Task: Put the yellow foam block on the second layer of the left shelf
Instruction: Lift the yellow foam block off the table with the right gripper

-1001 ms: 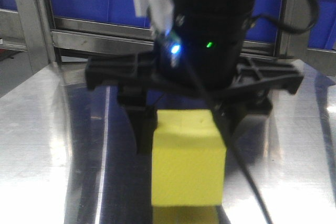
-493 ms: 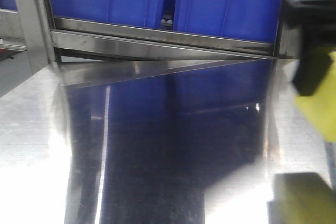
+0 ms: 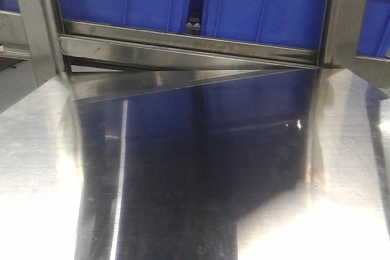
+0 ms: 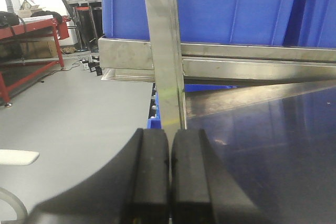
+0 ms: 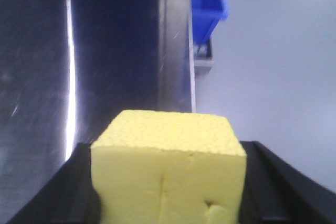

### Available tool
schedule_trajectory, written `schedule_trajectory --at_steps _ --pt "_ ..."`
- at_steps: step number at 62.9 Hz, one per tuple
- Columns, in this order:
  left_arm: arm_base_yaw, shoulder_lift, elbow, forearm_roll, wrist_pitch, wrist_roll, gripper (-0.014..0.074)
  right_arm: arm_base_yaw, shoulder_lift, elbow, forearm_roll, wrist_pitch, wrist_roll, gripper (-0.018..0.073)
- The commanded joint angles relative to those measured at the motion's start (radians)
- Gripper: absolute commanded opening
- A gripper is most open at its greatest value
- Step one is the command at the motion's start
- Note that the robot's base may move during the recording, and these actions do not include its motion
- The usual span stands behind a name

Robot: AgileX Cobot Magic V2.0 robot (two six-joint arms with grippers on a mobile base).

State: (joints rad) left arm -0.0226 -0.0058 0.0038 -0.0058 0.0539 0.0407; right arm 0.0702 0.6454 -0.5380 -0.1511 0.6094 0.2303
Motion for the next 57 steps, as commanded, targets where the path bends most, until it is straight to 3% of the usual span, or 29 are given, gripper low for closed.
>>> schedule_trajectory --at_steps 1,25,57 --pt "0.002 -0.02 0.028 -0.005 -0.083 -0.004 0.0124 -0.03 -0.074 0.019 -0.007 -0.154 -0.069 0.0428" --pt "0.002 -0.02 0.028 -0.005 -0.083 -0.004 0.0124 -0.03 -0.376 0.209 -0.007 -0.483 -0.09 0.0428" --pt "0.002 -0.02 0.028 -0.005 -0.083 -0.004 0.0124 -0.03 -0.439 0.228 -0.002 -0.493 -0.087 0.0428"
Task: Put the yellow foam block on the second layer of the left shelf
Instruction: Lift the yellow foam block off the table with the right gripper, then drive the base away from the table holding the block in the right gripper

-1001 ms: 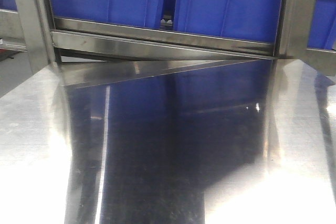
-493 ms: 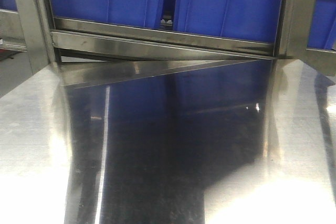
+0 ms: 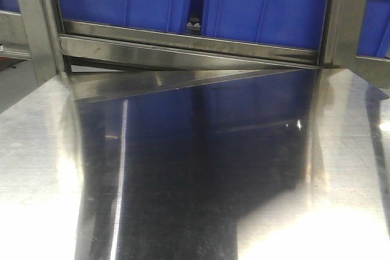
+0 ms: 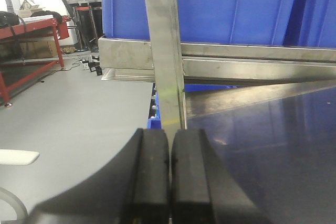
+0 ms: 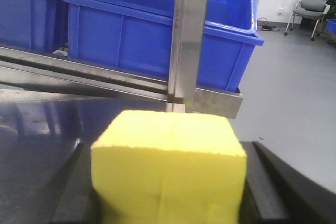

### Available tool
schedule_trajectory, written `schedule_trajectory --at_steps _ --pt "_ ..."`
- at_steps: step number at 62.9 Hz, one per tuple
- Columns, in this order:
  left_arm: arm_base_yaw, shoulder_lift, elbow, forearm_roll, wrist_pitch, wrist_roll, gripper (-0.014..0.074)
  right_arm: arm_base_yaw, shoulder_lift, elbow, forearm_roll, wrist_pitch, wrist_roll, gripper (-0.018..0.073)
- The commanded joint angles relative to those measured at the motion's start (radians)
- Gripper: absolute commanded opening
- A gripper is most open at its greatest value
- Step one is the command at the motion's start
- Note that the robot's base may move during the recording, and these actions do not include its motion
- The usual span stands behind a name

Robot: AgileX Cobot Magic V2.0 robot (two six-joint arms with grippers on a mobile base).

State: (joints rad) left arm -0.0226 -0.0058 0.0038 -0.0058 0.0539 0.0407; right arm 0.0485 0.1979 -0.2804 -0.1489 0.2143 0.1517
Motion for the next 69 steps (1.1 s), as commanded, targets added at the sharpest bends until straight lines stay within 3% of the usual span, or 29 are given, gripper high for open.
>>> schedule_trajectory --at_steps 1,69 --pt "0.002 -0.02 0.028 -0.005 -0.083 -0.004 0.0124 -0.008 0.009 -0.029 -0.004 -0.098 -0.008 0.0428" --pt "0.002 -0.02 0.028 0.0 -0.083 -0.004 0.0124 -0.008 0.009 -0.029 -0.004 -0.098 -0.008 0.0428"
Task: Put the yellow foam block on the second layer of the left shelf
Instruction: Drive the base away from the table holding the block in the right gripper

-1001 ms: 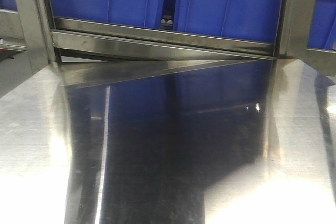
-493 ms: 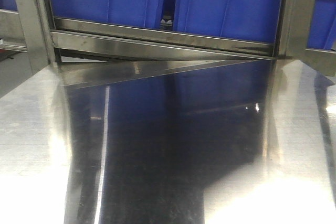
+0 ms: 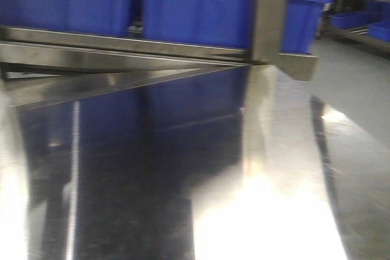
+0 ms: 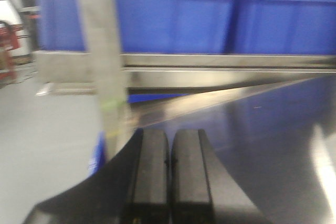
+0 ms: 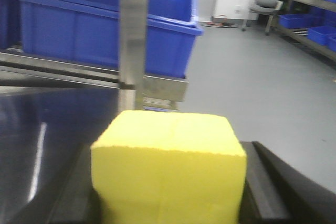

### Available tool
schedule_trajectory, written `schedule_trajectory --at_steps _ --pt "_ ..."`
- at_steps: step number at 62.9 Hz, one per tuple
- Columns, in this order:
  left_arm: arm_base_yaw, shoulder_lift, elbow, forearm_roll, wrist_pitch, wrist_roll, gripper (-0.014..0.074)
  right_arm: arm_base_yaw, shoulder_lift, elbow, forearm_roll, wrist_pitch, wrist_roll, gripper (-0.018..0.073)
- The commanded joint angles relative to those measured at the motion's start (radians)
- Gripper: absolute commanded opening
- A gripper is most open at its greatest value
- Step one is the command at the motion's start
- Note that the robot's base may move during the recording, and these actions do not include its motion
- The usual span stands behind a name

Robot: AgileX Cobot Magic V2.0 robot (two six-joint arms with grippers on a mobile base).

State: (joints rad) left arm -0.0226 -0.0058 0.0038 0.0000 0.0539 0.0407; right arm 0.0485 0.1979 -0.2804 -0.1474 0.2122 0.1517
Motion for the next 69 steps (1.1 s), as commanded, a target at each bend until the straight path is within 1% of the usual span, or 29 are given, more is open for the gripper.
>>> schedule_trajectory --at_steps 1,69 --pt "0.002 -0.02 0.028 -0.006 -0.083 -0.004 0.0124 -0.008 0.009 -0.029 -0.006 -0.096 -0.008 0.0428" --pt "0.002 -0.02 0.028 -0.006 -0.083 -0.004 0.0124 -0.008 0.009 -0.029 -0.006 -0.096 -0.008 0.0428"
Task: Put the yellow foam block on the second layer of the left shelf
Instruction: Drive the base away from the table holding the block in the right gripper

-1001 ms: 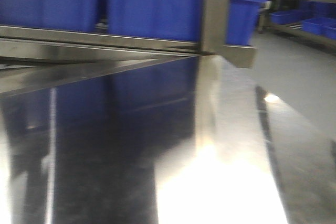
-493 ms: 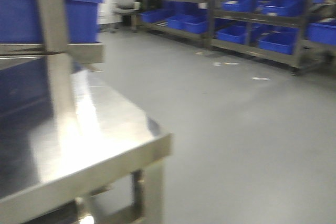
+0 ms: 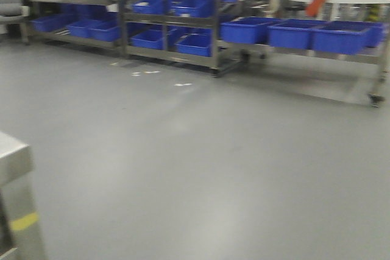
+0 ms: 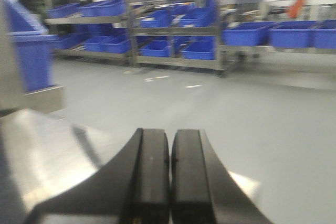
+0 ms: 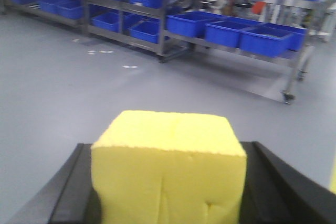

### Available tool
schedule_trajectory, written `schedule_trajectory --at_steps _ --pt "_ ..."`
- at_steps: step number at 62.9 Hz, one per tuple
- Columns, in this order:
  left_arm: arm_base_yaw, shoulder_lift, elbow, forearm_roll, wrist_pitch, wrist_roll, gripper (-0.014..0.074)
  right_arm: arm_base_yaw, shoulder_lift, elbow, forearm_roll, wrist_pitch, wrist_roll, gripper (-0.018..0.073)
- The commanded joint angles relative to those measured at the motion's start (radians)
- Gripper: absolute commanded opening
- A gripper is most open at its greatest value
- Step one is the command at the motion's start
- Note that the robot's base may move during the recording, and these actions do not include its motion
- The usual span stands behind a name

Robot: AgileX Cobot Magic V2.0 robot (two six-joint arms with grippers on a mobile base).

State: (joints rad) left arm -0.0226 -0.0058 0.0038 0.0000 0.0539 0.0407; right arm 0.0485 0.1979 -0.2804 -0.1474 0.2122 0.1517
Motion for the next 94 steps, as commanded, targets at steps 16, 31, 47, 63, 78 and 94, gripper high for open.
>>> schedule_trajectory --at_steps 16,31,47,63,78,94 --pt "0.002 -0.02 0.028 -0.006 -0.083 -0.004 0.0124 -0.008 0.009 -0.029 -0.006 -0.096 -0.008 0.0428" --pt "0.002 -0.02 0.028 -0.006 -0.083 -0.004 0.0124 -0.008 0.009 -0.029 -0.006 -0.096 -0.008 0.0428" --pt "0.002 -0.02 0.028 -0.006 -0.083 -0.004 0.0124 -0.008 0.009 -0.029 -0.006 -0.096 -0.008 0.0428" --pt "0.002 -0.02 0.028 -0.006 -0.083 -0.004 0.0124 -0.008 0.009 -0.029 -0.006 -0.096 -0.008 0.0428" --pt "0.002 -0.02 0.028 -0.006 -0.083 -0.004 0.0124 -0.008 0.009 -0.029 -0.006 -0.096 -0.008 0.0428" --pt "0.002 -0.02 0.028 -0.006 -0.083 -0.004 0.0124 -0.008 0.009 -0.029 -0.006 -0.096 -0.008 0.0428"
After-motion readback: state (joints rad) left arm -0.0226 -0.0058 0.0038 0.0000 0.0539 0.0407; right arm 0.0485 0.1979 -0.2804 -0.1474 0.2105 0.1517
